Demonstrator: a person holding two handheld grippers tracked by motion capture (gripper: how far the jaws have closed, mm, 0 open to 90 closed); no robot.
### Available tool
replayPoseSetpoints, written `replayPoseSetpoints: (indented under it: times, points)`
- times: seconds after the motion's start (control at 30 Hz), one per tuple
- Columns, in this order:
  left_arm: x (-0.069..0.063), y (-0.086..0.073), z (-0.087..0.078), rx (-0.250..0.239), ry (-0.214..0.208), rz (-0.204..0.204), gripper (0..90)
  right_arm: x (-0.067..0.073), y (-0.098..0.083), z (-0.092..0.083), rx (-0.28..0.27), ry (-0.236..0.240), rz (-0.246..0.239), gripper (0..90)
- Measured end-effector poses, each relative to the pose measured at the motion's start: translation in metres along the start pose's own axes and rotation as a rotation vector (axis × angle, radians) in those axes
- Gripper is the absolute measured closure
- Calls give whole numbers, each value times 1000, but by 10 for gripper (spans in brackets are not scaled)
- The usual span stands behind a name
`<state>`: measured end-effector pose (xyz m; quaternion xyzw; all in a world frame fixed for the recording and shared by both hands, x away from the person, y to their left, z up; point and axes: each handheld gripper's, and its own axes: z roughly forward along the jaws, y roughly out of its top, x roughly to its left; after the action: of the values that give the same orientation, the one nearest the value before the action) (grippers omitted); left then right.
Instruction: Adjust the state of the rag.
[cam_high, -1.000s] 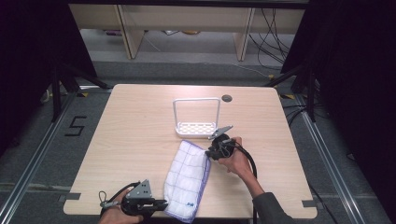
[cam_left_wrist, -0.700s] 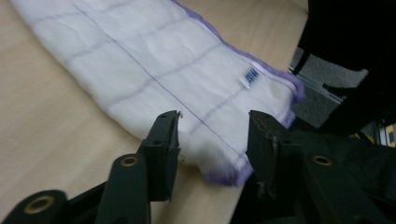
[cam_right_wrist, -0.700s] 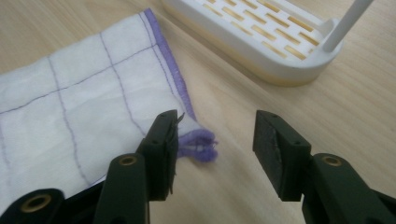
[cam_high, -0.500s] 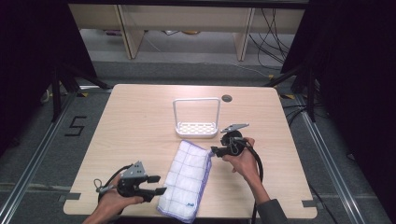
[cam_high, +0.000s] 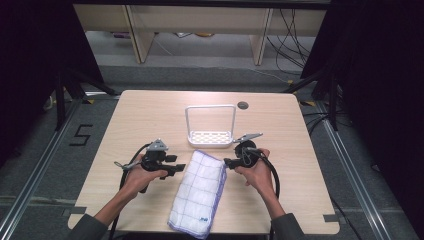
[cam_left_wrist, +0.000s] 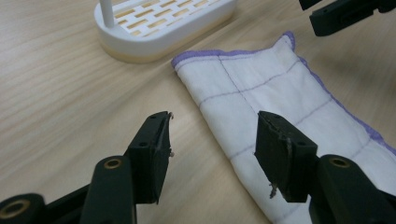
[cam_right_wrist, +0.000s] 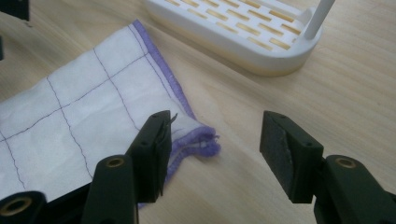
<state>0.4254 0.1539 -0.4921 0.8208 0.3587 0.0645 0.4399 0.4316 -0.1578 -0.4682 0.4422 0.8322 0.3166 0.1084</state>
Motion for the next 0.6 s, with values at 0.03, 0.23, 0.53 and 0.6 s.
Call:
replayPoseSetpoints:
  times: [0.03, 0.23, 0.53, 0.6]
  points:
    - [0, 2, 4, 0, 0, -1, 445, 1, 0, 1, 9, 4, 13, 445]
    - [3, 17, 28, 24, -9, -13, 429, 3, 1, 7, 20, 0, 5, 445]
    - [7, 31, 47, 40, -3, -24, 445, 4, 2, 17, 29, -8, 25, 444]
    - [9, 33, 49, 68, 3, -10, 447, 4, 2, 19, 37, -11, 20, 443]
